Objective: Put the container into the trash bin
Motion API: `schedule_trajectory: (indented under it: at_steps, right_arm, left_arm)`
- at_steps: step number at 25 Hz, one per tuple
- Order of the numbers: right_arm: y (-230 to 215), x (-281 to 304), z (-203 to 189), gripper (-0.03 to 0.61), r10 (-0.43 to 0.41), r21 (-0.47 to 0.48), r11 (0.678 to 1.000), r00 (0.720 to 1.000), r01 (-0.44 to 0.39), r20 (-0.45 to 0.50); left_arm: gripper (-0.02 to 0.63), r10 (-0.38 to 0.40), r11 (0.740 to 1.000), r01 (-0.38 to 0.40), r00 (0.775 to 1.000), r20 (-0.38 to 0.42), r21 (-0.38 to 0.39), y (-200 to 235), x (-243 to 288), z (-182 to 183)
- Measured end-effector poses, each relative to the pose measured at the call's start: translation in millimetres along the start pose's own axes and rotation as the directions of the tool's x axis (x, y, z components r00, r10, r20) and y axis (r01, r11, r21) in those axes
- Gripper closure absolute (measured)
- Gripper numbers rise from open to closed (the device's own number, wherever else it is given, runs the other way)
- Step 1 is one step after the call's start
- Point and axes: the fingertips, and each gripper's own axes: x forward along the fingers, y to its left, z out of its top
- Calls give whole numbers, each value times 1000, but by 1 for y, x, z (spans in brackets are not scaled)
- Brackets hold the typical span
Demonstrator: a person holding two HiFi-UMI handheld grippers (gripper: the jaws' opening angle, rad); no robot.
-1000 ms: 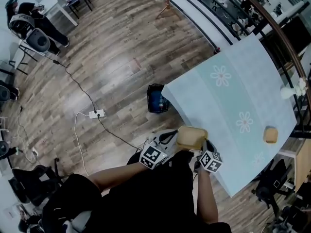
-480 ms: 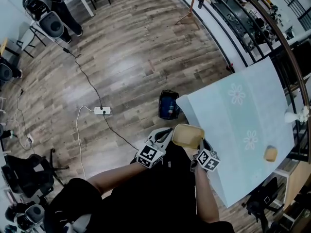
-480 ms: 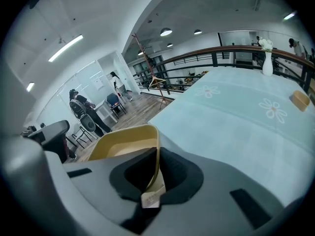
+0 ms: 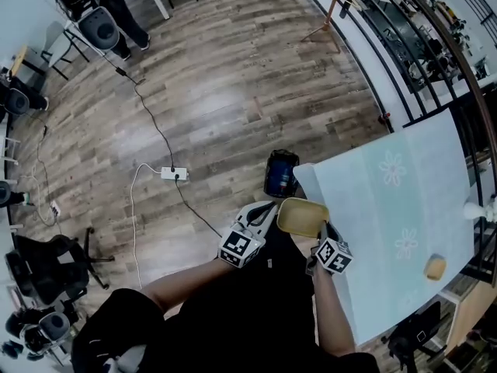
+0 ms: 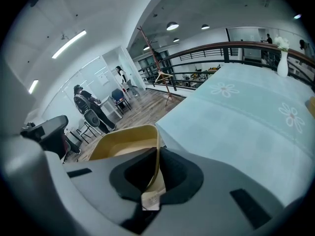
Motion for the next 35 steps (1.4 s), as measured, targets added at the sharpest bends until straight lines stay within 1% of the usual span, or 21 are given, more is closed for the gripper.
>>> schedule_trajectory:
  at_steps: [4, 8, 15, 17, 19, 21, 23, 26, 28, 31, 35]
  right_arm:
    - [-1, 18, 18, 535, 2, -16, 1000, 1000, -2, -9]
    - [-1, 38, 35, 535, 32, -4, 999, 999, -32, -3]
    - [3, 71, 66, 535, 51, 64, 997, 999, -52, 17]
    - [3, 77, 70, 535, 38, 83, 996, 999, -40, 18]
    - [5, 81, 71, 535, 17, 111, 994, 1000, -19, 18]
    - [8, 85, 68, 535, -16, 150, 989, 1000, 12, 23]
    - [11, 90, 62, 535, -64, 198, 979, 998, 57, 26]
    - [22, 98, 50, 535, -147, 286, 949, 989, 135, 19]
    - [32, 104, 40, 535, -200, 356, 917, 980, 181, 16]
    - [46, 111, 22, 535, -281, 473, 847, 959, 242, 14]
    - [58, 130, 3, 535, -352, 597, 749, 936, 288, -10]
  left_arm:
    - [598, 3, 1000, -3, 1000, -12, 13, 16, 30, 10]
    - [598, -10, 1000, 11, 999, -42, 21, 23, 61, 17]
    - [598, -34, 998, 40, 995, -91, 55, 37, 106, 29]
    - [598, -44, 997, 50, 994, -101, 53, 44, 116, 33]
    - [598, -71, 995, 77, 991, -110, 58, 51, 126, 36]
    - [598, -113, 990, 122, 986, -122, 73, 60, 134, 38]
    - [598, -161, 982, 174, 976, -145, 78, 73, 144, 36]
    - [598, -244, 962, 262, 952, -187, 78, 94, 158, 35]
    - [598, -307, 940, 331, 927, -217, 82, 105, 163, 36]
    - [598, -390, 903, 423, 881, -267, 78, 118, 166, 34]
    - [599, -451, 860, 504, 825, -342, 84, 136, 172, 33]
